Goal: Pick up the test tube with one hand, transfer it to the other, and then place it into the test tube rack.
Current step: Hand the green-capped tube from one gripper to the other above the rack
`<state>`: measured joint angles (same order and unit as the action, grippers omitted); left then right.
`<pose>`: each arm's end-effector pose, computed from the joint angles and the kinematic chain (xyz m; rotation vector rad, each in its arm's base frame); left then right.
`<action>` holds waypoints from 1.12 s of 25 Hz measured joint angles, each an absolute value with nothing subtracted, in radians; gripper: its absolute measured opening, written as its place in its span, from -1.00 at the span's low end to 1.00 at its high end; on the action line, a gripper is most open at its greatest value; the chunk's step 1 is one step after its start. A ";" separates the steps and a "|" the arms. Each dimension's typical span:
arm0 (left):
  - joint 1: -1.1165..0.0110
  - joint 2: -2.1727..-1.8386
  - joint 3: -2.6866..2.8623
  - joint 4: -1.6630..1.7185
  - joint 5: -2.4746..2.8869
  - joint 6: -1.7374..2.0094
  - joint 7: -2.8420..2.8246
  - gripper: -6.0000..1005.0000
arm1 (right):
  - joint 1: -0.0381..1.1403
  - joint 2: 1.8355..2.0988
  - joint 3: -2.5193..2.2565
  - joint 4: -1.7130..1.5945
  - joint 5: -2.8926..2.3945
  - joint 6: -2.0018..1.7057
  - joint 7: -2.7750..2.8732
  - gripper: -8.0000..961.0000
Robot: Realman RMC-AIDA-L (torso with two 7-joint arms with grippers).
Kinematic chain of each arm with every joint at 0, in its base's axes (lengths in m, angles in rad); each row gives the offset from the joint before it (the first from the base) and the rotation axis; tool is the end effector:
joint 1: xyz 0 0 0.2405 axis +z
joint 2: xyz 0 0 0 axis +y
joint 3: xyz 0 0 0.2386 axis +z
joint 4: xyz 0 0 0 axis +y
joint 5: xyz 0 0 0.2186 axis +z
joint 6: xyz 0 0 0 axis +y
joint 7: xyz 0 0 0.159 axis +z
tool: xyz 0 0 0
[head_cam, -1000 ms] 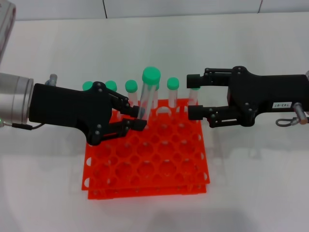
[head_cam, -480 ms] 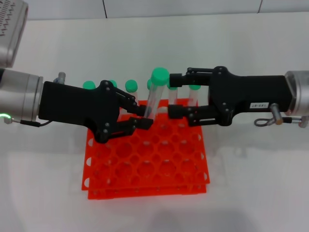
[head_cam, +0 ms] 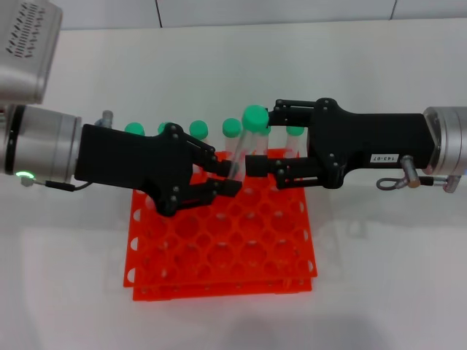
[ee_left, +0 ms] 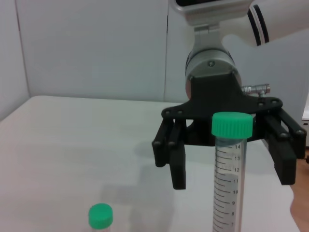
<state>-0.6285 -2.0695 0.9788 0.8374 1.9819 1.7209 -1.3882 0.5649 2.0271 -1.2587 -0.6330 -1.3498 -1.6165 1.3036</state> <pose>-0.1738 0.3311 -0.0130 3.0664 0.0938 0.5515 0.1536 0.3262 -0.0208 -2.8788 0.2670 1.1704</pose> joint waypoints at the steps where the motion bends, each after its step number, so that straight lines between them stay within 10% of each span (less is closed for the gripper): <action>1: -0.629 -2.072 0.981 0.837 1.982 1.717 -1.388 -0.55 | 0.564 2.028 -1.259 -0.633 -1.344 -1.616 1.299 0.49; 17: -0.629 -2.075 0.982 0.837 1.987 1.707 -1.381 -0.54 | 0.561 2.027 -1.314 -0.632 -1.309 -1.574 1.285 0.42; 28: -0.629 -2.077 0.986 0.838 1.989 1.707 -1.381 -0.53 | 0.565 2.026 -1.329 -0.632 -1.304 -1.567 1.286 -0.34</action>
<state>-0.6289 -2.0768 0.9861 0.8376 1.9885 1.7070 -1.3806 0.5649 2.0263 -1.3295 -0.6320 -1.3038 -1.5672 1.2859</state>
